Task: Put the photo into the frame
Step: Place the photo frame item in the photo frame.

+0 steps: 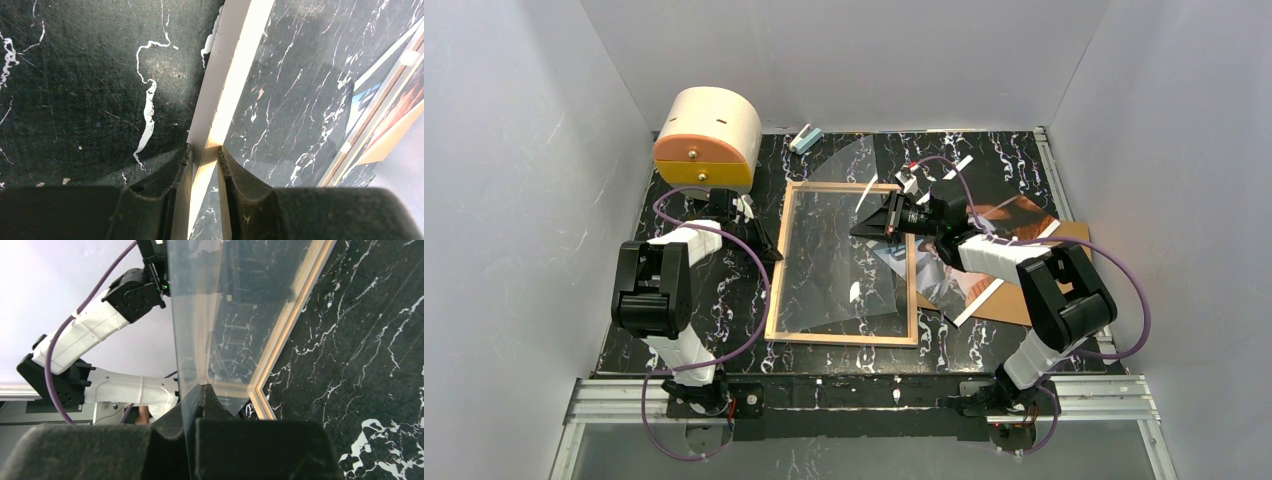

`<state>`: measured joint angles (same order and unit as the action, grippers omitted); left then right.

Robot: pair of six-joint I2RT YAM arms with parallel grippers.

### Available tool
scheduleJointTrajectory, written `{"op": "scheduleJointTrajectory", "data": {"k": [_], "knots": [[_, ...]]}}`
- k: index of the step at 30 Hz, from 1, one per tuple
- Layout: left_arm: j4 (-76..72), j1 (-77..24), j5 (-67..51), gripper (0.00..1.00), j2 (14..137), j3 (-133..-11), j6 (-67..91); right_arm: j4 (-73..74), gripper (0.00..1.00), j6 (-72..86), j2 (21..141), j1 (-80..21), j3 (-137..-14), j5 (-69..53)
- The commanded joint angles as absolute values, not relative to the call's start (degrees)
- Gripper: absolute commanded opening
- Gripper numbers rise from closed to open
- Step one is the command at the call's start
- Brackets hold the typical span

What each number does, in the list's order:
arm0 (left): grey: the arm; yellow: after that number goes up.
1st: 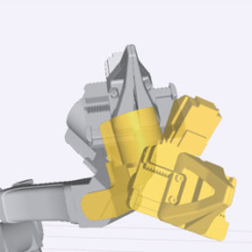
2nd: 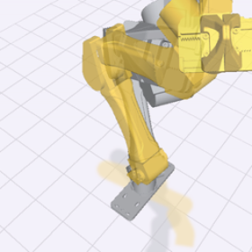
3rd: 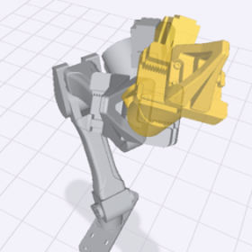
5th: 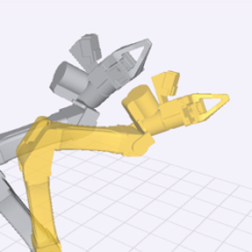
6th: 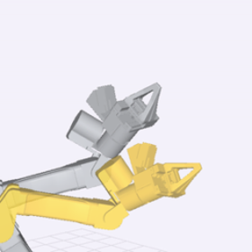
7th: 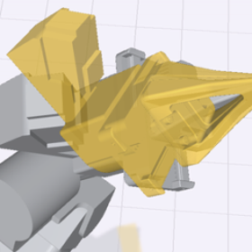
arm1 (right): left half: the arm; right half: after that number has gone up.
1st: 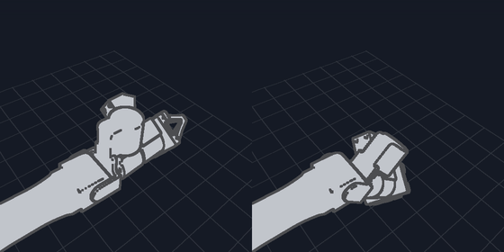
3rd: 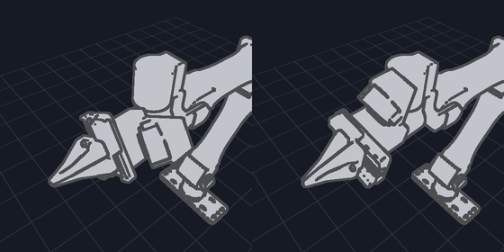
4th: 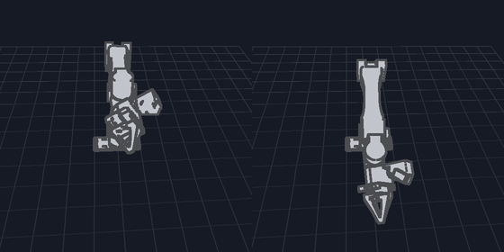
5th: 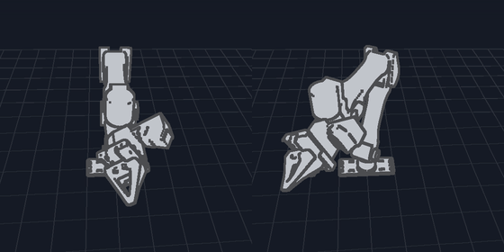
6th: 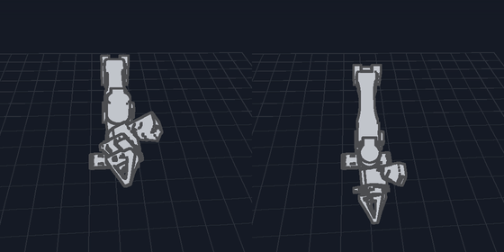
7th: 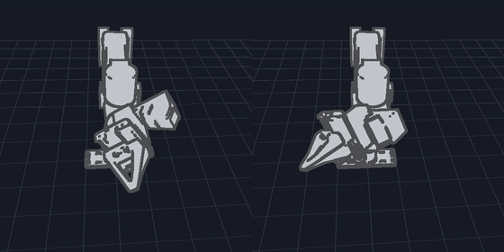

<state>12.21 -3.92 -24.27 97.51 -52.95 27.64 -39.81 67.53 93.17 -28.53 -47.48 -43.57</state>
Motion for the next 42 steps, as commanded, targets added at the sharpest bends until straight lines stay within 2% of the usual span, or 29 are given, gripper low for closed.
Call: {"op": "scheduleJointTrajectory", "data": {"k": [1,19,36,42], "knots": [[14.24,-4.66,-21.94,0.00,97.83,-51.33,27.33,-39.77,0.01,64.09,94.33,-28.83,-49.55,-43.99],[14.82,-4.66,-21.66,0.00,97.82,-52.38,27.35,-28.93,0.01,57.41,92.16,-27.88,-47.72,-36.76],[14.88,-4.66,-21.62,0.00,98.26,-52.29,27.21,-26.58,0.01,53.35,89.05,-27.20,-46.95,-31.32],[14.90,-4.66,-21.77,0.00,98.44,-52.29,27.16,-26.62,0.01,51.92,90.88,-26.10,-48.13,-33.41]]}}
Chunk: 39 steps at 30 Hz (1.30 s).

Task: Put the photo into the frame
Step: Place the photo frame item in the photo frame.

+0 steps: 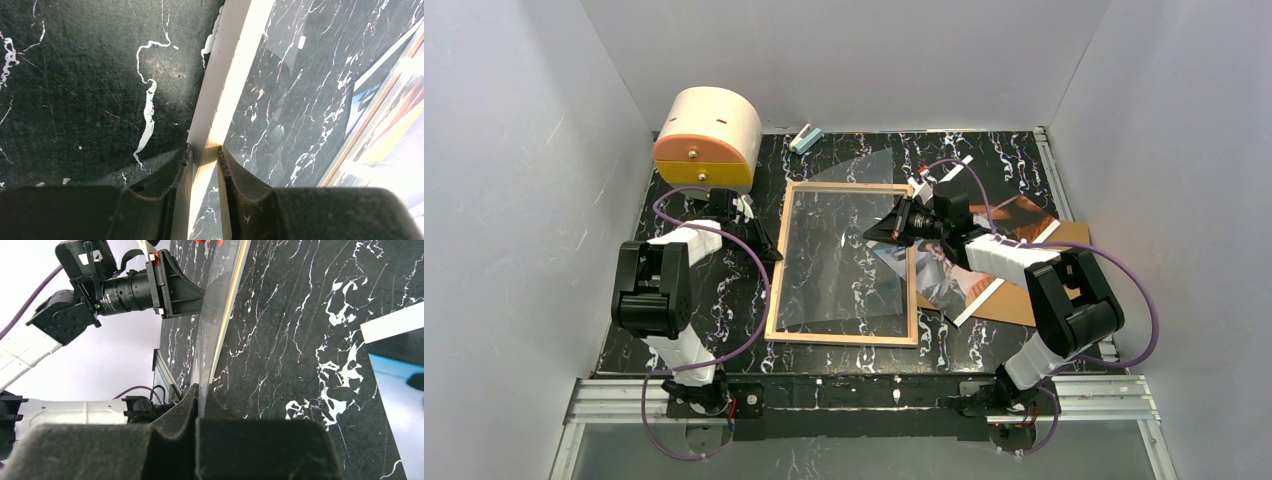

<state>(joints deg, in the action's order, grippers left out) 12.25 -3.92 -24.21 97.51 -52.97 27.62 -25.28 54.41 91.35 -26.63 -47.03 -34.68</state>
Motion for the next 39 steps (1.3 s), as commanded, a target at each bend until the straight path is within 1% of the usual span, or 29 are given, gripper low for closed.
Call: {"op": "scheduleJointTrajectory", "data": {"k": [1,12,20,23,29,33,39], "knots": [[14.87,-4.66,-21.87,0.00,98.47,-52.29,27.16,-26.96,0.01,51.86,91.14,-26.09,-48.23,-33.77],[14.95,-4.66,-21.89,0.00,98.26,-52.38,27.46,-31.06,0.01,51.64,88.88,-25.95,-43.82,-29.89],[15.42,-4.66,-22.02,0.20,97.11,-53.30,28.29,-34.93,0.01,50.56,89.29,-25.99,-40.81,-30.70],[16.17,-4.66,-21.75,0.23,96.45,-54.29,28.30,-33.74,0.01,48.20,88.70,-25.93,-40.69,-30.52],[17.35,-4.66,-21.39,0.24,95.95,-55.34,27.99,-33.14,0.01,45.19,88.08,-25.93,-40.30,-30.14],[17.66,-4.66,-21.48,0.24,96.39,-55.61,27.69,-32.80,0.01,44.65,90.28,-25.94,-41.73,-32.70],[17.64,-4.66,-21.93,0.23,96.50,-55.53,27.75,-34.17,0.01,48.60,92.16,-25.93,-41.53,-33.77]]}}
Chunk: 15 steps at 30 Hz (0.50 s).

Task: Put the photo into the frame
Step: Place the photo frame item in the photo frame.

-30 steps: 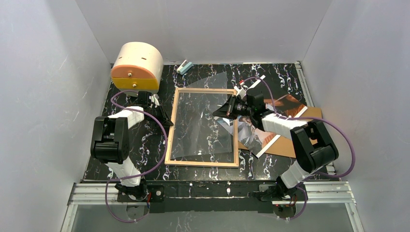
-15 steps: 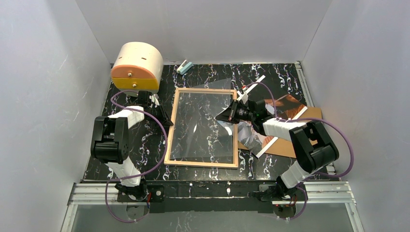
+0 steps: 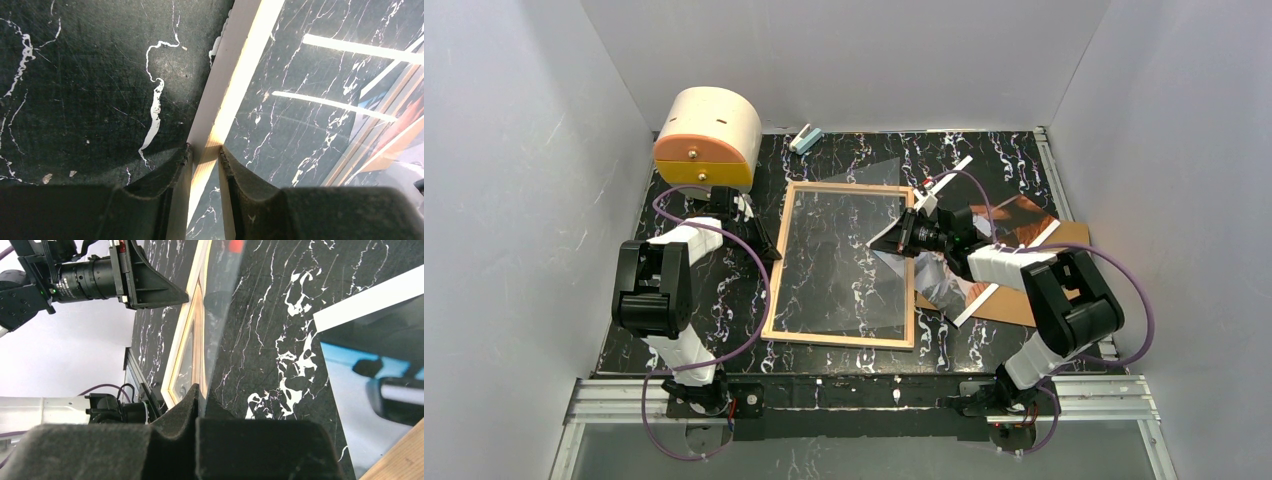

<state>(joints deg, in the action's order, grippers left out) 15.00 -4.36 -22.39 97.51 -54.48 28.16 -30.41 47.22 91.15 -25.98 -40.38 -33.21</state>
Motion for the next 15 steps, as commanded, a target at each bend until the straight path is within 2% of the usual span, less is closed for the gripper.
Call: {"op": "scheduleJointTrajectory", "data": {"k": [1,4,9,15], "knots": [[17.59,-4.66,-22.02,0.23,96.55,-55.47,27.77,-34.10,0.01,49.57,92.38,-25.96,-41.57,-33.95],[17.53,-4.66,-22.21,0.20,96.72,-55.39,27.69,-33.89,0.03,53.08,93.40,-25.97,-41.74,-35.03],[17.06,-4.66,-22.56,0.16,96.86,-55.20,27.95,-32.62,0.28,57.06,94.00,-25.96,-41.23,-35.49],[16.96,-4.66,-22.38,0.16,96.68,-54.89,27.95,-29.11,0.33,58.09,94.24,-26.01,-41.32,-34.03]]}}
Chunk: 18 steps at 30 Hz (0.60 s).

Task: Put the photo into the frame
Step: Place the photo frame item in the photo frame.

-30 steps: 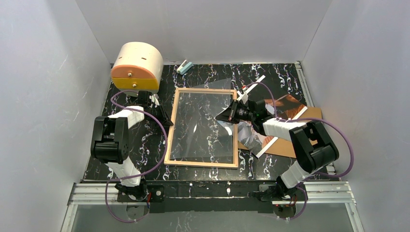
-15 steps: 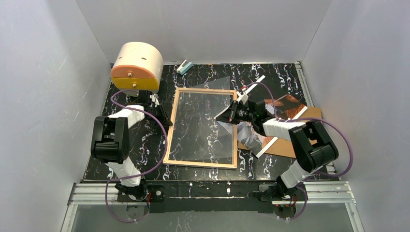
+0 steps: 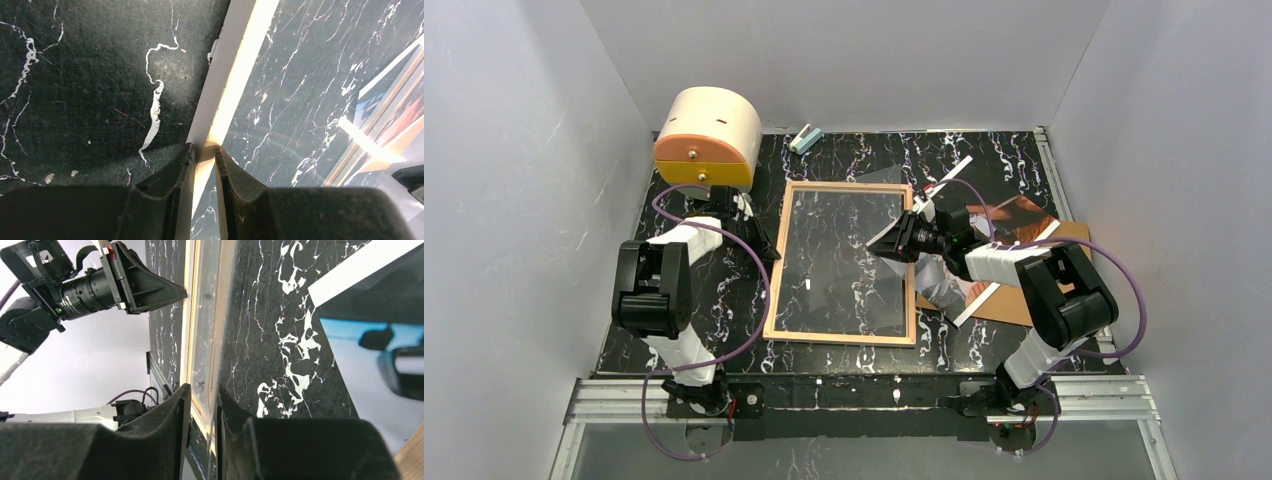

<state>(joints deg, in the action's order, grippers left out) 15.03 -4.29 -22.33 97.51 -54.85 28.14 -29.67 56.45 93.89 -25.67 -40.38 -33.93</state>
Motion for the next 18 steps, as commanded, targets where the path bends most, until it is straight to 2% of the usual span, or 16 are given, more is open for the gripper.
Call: {"op": "scheduleJointTrajectory", "data": {"k": [1,7,11,18], "knots": [[16.95,-4.66,-22.30,0.16,96.68,-54.81,27.95,-28.72,0.35,58.20,94.34,-25.94,-41.35,-33.71],[16.90,-4.66,-22.04,0.18,96.66,-54.65,27.77,-25.05,0.49,57.62,94.64,-25.93,-42.02,-32.03],[16.64,-4.66,-22.76,0.20,97.43,-54.61,26.86,-23.38,0.49,57.23,95.54,-25.98,-43.30,-32.14],[15.73,-4.66,-23.19,0.31,97.77,-54.49,25.22,-22.13,0.47,57.00,96.88,-25.96,-44.19,-32.34]]}}
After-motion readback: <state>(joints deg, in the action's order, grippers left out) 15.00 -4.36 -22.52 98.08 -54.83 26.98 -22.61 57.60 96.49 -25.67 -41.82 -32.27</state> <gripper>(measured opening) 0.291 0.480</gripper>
